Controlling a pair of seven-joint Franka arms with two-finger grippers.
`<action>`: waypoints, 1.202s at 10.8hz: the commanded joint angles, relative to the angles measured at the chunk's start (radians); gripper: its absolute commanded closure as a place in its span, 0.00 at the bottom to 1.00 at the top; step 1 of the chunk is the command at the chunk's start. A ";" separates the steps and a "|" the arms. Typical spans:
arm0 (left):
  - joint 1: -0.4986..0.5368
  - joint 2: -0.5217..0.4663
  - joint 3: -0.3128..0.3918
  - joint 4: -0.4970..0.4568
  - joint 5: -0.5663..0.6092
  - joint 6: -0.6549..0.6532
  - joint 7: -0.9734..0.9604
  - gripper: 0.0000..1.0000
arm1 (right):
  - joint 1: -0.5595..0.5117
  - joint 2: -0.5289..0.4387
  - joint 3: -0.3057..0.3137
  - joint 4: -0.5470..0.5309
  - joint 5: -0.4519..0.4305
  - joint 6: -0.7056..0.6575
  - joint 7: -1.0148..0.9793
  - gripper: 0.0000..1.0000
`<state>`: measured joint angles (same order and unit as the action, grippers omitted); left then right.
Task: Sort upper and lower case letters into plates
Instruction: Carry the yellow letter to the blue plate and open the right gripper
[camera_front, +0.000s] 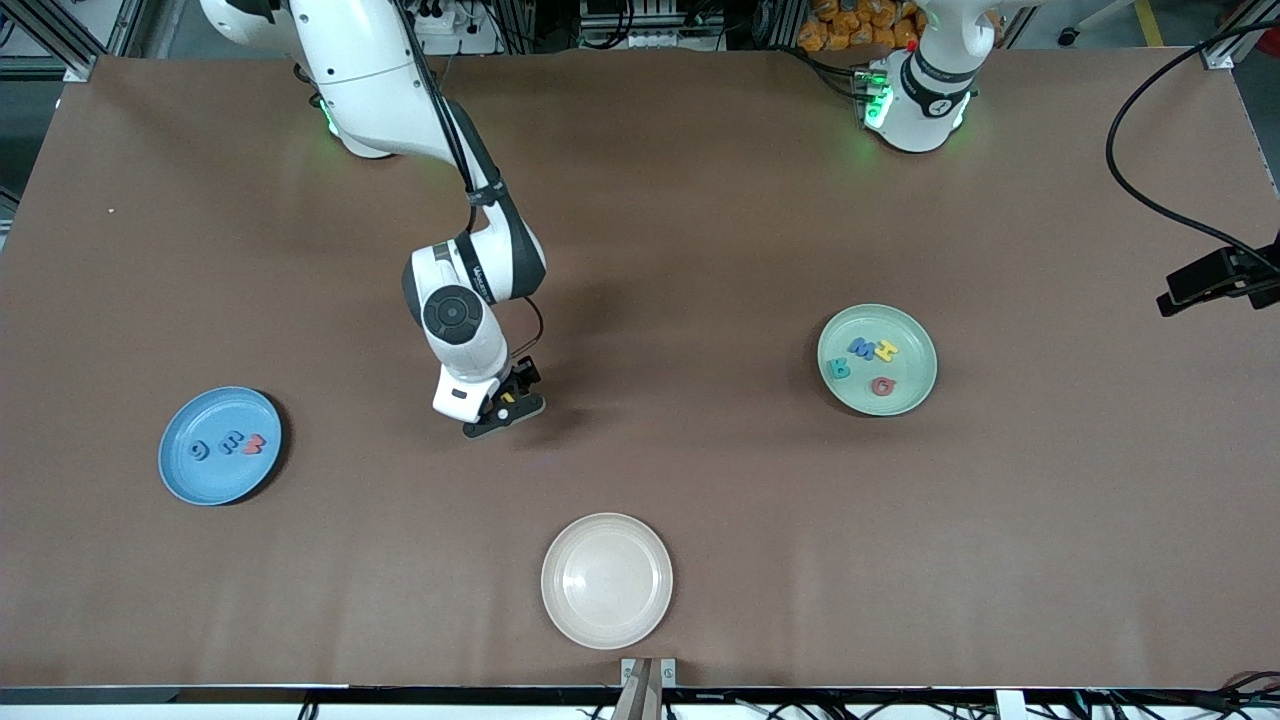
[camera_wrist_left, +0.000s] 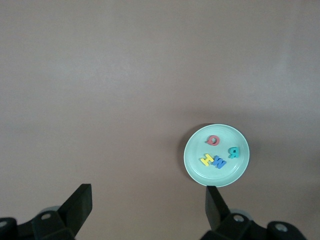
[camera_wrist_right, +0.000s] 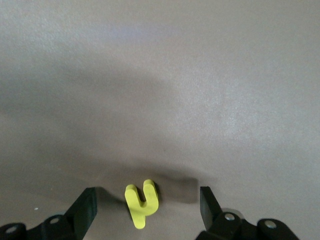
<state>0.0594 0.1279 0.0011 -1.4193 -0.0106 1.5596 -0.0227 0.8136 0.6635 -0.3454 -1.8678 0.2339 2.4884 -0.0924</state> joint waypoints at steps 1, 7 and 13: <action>-0.012 -0.028 0.010 -0.016 -0.020 -0.009 0.003 0.00 | 0.007 0.013 0.000 0.009 0.015 0.009 -0.003 1.00; -0.023 -0.017 -0.001 -0.004 -0.019 -0.044 0.000 0.00 | 0.009 0.008 -0.001 0.006 0.013 -0.019 -0.003 1.00; -0.021 -0.017 -0.001 -0.004 -0.019 -0.046 0.000 0.00 | -0.122 -0.039 -0.117 0.016 0.010 -0.106 0.019 1.00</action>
<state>0.0402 0.1213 -0.0024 -1.4200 -0.0126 1.5287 -0.0226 0.7354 0.6550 -0.4106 -1.8532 0.2387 2.4525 -0.0684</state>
